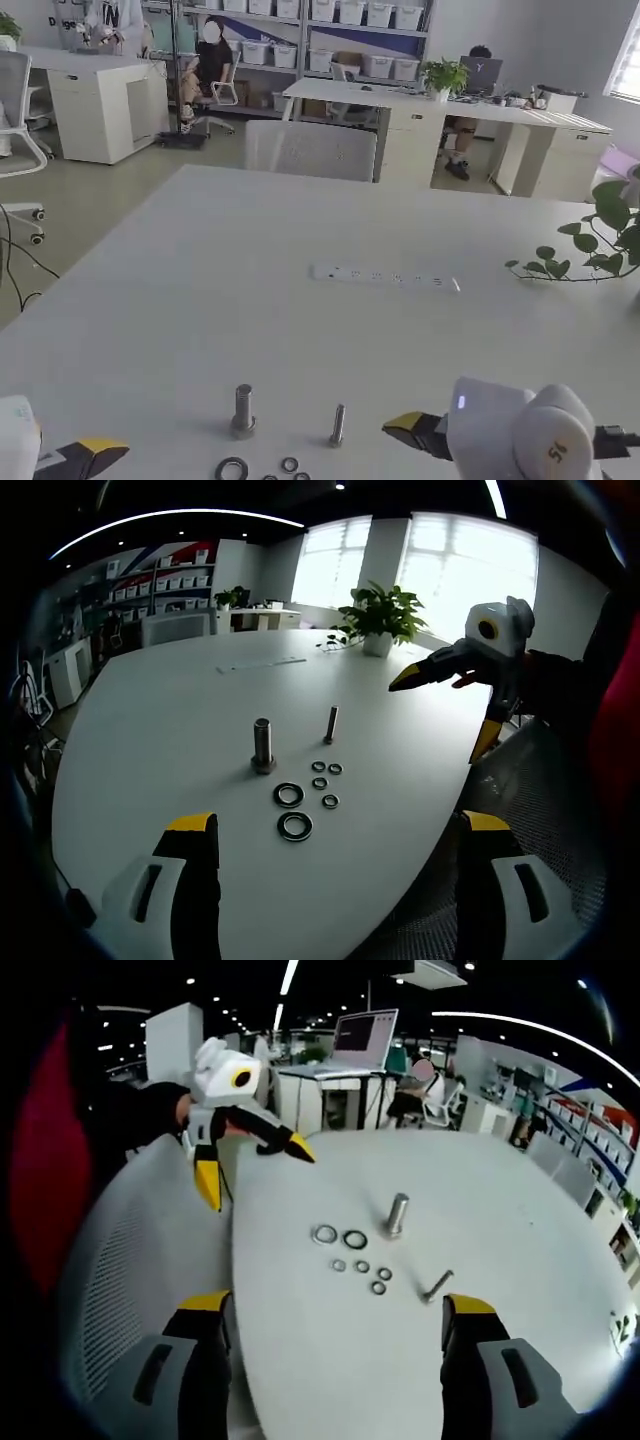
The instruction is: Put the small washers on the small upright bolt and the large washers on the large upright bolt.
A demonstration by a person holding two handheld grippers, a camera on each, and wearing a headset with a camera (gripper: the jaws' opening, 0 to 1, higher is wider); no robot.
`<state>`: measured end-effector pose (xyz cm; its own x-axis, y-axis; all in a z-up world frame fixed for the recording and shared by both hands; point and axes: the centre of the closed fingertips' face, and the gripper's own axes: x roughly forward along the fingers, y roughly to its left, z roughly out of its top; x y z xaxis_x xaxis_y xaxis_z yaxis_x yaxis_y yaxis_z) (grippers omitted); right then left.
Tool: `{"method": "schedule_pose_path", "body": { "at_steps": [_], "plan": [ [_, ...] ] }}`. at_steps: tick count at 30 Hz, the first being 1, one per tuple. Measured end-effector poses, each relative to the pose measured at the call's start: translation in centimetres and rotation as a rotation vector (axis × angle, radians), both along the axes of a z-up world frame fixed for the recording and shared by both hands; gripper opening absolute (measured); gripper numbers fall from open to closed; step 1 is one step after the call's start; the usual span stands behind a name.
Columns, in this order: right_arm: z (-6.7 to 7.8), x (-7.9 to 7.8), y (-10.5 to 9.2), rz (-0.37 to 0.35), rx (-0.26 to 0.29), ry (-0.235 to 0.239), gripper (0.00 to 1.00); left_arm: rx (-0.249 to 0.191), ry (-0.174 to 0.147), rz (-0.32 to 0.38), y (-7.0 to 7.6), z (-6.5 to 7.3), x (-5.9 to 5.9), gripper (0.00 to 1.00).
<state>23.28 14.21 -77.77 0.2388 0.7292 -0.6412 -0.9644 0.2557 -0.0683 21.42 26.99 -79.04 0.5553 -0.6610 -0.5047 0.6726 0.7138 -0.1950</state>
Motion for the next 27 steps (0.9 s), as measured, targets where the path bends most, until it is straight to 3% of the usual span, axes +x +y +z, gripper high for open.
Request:
{"method": "schedule_pose_path", "body": {
  "at_steps": [27],
  "plan": [
    [-0.7, 1.9, 4.9, 0.157, -0.066, -0.011, 0.83, -0.001, -0.004, 0.007, 0.2, 0.3, -0.1, 1.00]
  ]
}}
